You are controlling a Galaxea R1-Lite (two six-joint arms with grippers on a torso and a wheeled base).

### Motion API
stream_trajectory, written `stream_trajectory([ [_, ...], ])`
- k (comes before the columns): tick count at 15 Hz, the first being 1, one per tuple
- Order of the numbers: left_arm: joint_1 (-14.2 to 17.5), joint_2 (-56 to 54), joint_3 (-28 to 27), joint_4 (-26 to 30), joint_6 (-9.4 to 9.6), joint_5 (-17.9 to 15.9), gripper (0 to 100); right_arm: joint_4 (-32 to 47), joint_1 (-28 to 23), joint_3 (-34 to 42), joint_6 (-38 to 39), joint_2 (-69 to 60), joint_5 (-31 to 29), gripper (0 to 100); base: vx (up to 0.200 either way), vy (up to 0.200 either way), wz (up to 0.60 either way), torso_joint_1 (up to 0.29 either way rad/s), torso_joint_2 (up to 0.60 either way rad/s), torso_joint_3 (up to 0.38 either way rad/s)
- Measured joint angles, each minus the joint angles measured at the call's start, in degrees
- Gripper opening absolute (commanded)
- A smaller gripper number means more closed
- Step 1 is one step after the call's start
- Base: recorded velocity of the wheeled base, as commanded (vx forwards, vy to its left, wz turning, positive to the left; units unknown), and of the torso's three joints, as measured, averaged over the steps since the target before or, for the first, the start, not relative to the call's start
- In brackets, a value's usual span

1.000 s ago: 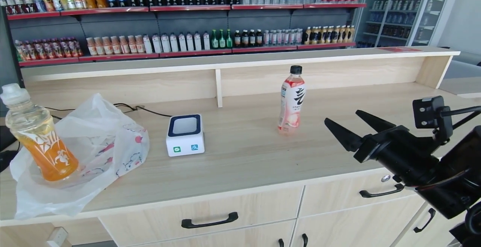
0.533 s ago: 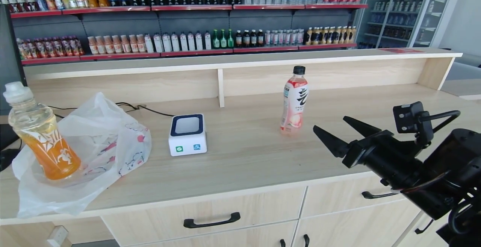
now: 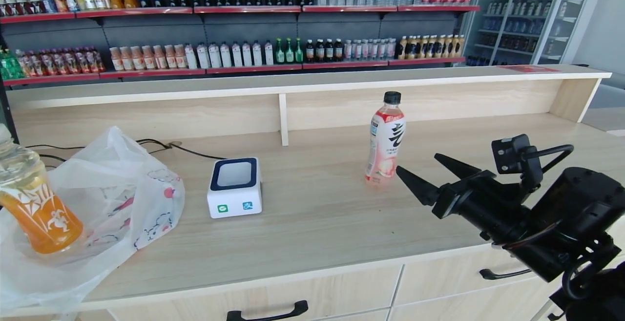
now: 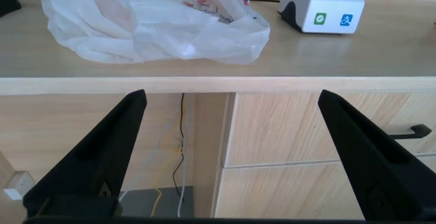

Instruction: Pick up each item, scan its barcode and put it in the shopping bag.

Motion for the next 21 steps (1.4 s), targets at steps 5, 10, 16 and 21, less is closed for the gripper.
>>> stream_trajectory([
  [5, 0.09, 0.0, 0.0, -0.16, 0.15, -0.05, 100, 0.0, -0.2, -6.79, -0.88, 4.9, -1.4, 100, 0.0, 0.0, 0.0, 0.0, 0.0, 0.0],
  [10, 0.09, 0.02, 0.0, -0.73, 0.22, 0.02, 100, 0.0, 0.55, -13.85, -0.96, 11.35, -4.57, 100, 0.0, 0.0, 0.0, 0.0, 0.0, 0.0],
  [16, 0.0, 0.0, 0.0, -0.74, 0.32, 0.05, 100, -0.02, 2.67, -19.91, 0.0, 17.18, -6.94, 100, 0.0, 0.0, 0.0, 0.0, 0.0, 0.0],
  [21, 0.01, 0.0, 0.0, -1.32, 0.32, 0.2, 100, -0.02, 2.69, -24.6, 0.54, 20.09, -7.27, 100, 0.0, 0.0, 0.0, 0.0, 0.0, 0.0],
])
